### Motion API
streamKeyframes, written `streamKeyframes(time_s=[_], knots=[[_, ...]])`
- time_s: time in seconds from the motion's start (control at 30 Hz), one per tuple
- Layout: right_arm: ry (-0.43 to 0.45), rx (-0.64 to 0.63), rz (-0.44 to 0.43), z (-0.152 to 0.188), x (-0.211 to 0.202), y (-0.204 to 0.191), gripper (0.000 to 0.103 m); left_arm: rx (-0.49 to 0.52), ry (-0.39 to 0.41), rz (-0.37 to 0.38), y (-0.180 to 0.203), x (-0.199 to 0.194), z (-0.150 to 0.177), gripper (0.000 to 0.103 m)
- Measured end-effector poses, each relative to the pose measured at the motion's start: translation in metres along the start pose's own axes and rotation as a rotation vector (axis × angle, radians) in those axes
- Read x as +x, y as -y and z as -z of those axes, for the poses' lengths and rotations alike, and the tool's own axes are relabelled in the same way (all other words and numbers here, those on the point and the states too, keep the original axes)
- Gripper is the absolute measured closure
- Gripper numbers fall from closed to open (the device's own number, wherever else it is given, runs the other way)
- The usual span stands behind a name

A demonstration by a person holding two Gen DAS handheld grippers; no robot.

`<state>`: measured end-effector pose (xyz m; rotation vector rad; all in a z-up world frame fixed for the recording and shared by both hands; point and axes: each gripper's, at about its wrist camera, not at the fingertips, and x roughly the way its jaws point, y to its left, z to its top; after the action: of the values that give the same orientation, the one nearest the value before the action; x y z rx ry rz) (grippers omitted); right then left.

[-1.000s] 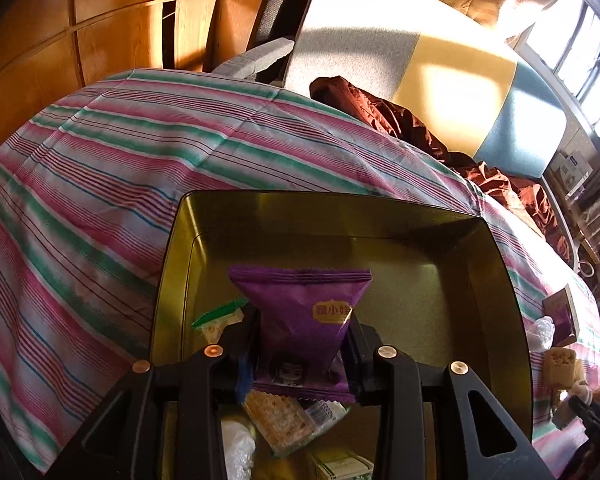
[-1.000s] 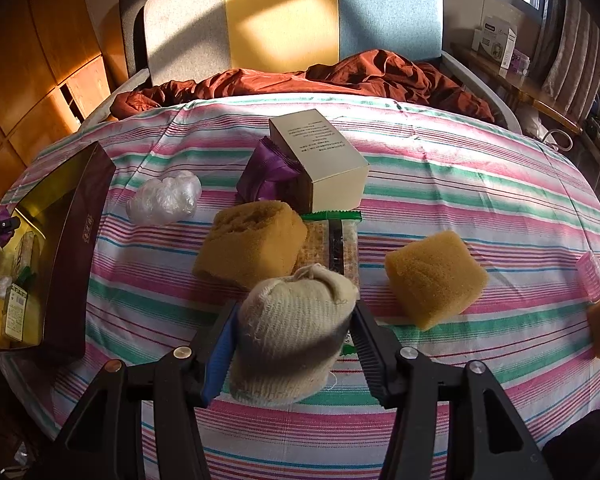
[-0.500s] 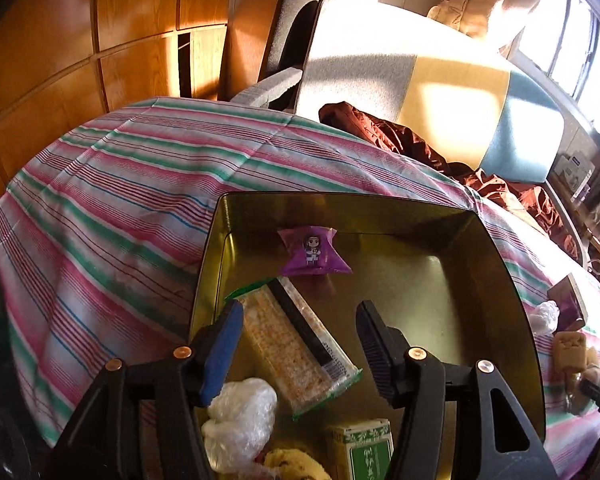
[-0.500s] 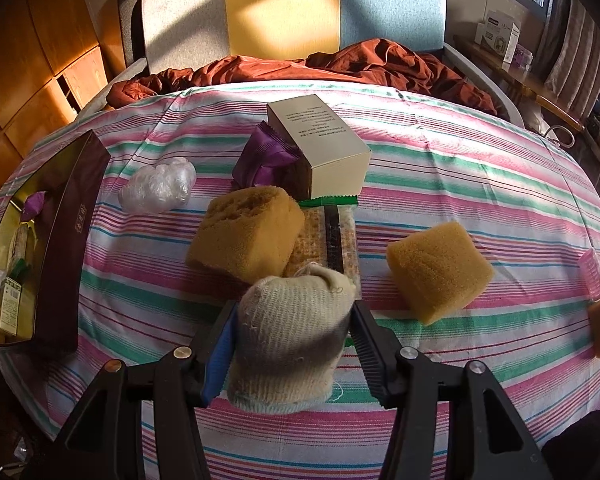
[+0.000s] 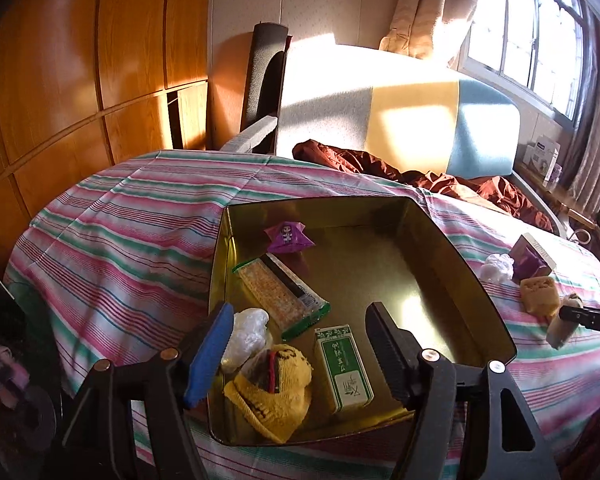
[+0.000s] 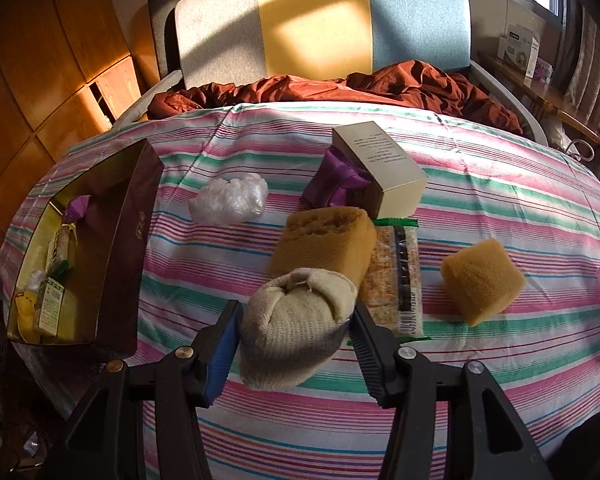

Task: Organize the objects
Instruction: 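Lower the beige cloth bundle into the gold tray and open the right gripper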

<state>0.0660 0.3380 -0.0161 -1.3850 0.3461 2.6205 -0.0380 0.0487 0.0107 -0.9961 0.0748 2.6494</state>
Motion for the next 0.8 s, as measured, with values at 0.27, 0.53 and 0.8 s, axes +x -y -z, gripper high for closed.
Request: streamKeyframes(time_s=[0.27,0.53,0.8], knots=[[0.047,-0.159,-0.167,-0.016,-0.008,-0.106,0.050,-0.020,-0.009,-0.001,-0.009,-0.009,0.014,0.031],[-0.014,-0.222,-0.198,-0.023,0.025,-0.158,0.069,-0.060,-0.027,0.004,-0.022,-0.008,0.021,0.030],[-0.026,-0.124,-0.227,-0.018,0.027,-0.135,0.064,-0.092,-0.035,0.008,-0.031,-0.005,0.026,0.029]])
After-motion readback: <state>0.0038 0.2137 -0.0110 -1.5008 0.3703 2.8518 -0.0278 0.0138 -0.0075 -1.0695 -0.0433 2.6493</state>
